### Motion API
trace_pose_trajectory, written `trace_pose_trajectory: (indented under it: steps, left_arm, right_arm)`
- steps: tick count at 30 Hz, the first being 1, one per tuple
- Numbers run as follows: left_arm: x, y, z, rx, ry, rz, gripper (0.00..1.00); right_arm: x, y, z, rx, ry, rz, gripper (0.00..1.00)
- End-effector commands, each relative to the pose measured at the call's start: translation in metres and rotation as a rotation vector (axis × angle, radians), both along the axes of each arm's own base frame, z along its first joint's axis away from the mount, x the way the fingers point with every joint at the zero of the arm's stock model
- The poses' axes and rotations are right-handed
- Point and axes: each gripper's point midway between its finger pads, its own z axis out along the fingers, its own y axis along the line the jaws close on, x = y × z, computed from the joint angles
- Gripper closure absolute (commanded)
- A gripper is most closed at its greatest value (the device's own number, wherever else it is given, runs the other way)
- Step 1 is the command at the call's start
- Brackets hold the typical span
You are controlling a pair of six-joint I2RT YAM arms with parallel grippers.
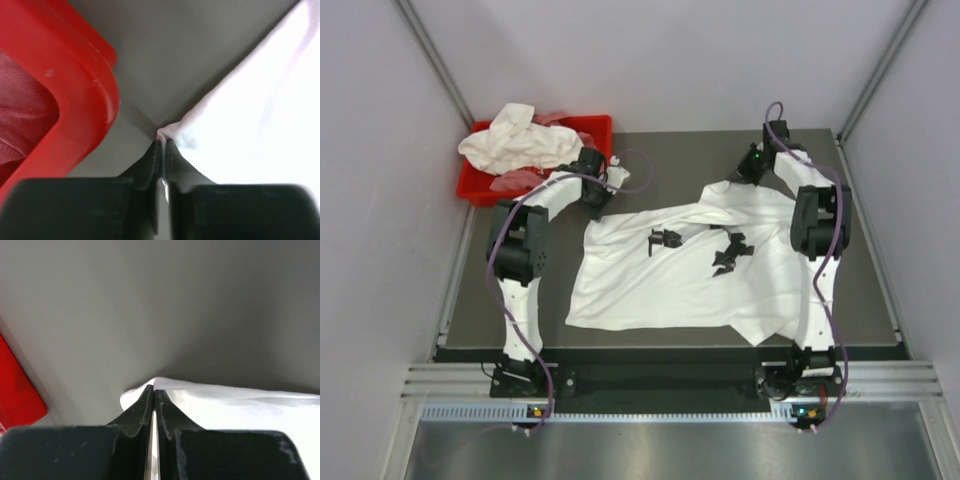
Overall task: Fold and stack the t-shirts
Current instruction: Fold the tshirt
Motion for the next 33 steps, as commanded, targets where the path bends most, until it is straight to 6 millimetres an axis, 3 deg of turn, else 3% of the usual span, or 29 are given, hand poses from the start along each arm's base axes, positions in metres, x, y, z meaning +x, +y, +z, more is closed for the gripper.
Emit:
trace_pose_trajectory:
  steps: [1,2,4,5,6,14,15,21,24,28,29,31,33]
  left_arm:
    - [-0.03,-0.012,-0.017,-0.058,0.134,-0.061,0.95]
    - [-0.033,-0.011,-0.014,-0.058,0.143,-0.063,1.0]
    - [-0.033,-0.01,-0.004,-0.057,0.129,-0.064,1.0]
    - [-0.03,-0.009,0.002,-0.054,0.113,-0.057,1.0]
    - [-0.027,-0.009,0.008,-0.05,0.093,-0.051,1.0]
    - [0.031,0.02,0.086,0.086,-0.222,0.084,1.0]
    - [0.038,0.02,0.102,0.077,-0.265,0.097,1.0]
    - [0.062,0.027,0.165,0.083,-0.45,0.155,1.0]
    - [0.064,0.029,0.179,0.099,-0.489,0.148,1.0]
    - [0.054,0.028,0.165,0.107,-0.446,0.112,1.0]
    - [0.049,0.028,0.157,0.116,-0.425,0.102,1.0]
    - [0.042,0.03,0.157,0.135,-0.417,0.093,1.0]
    - [0.031,0.035,0.156,0.15,-0.397,0.086,1.0]
  right_arm:
    - [0.027,-0.011,0.064,0.022,-0.166,-0.01,1.0]
    - [0.027,-0.017,0.07,0.023,-0.174,-0.014,1.0]
    - [0.027,-0.017,0.09,0.037,-0.209,-0.001,1.0]
    - [0.03,-0.039,0.098,0.038,-0.223,-0.035,1.0]
    - [0.029,-0.041,0.112,0.047,-0.247,-0.029,1.0]
    - [0.022,-0.08,0.186,0.084,-0.386,-0.029,1.0]
    - [0.02,-0.081,0.196,0.09,-0.407,-0.018,1.0]
    - [0.012,-0.094,0.238,0.104,-0.498,0.016,1.0]
    - [0.004,-0.102,0.251,0.102,-0.517,0.017,1.0]
    - [-0.01,-0.11,0.259,0.085,-0.521,0.029,1.0]
    - [-0.02,-0.114,0.257,0.085,-0.499,0.025,1.0]
    - [-0.034,-0.115,0.252,0.072,-0.475,0.042,1.0]
    - [-0.061,-0.117,0.244,0.061,-0.412,0.039,1.0]
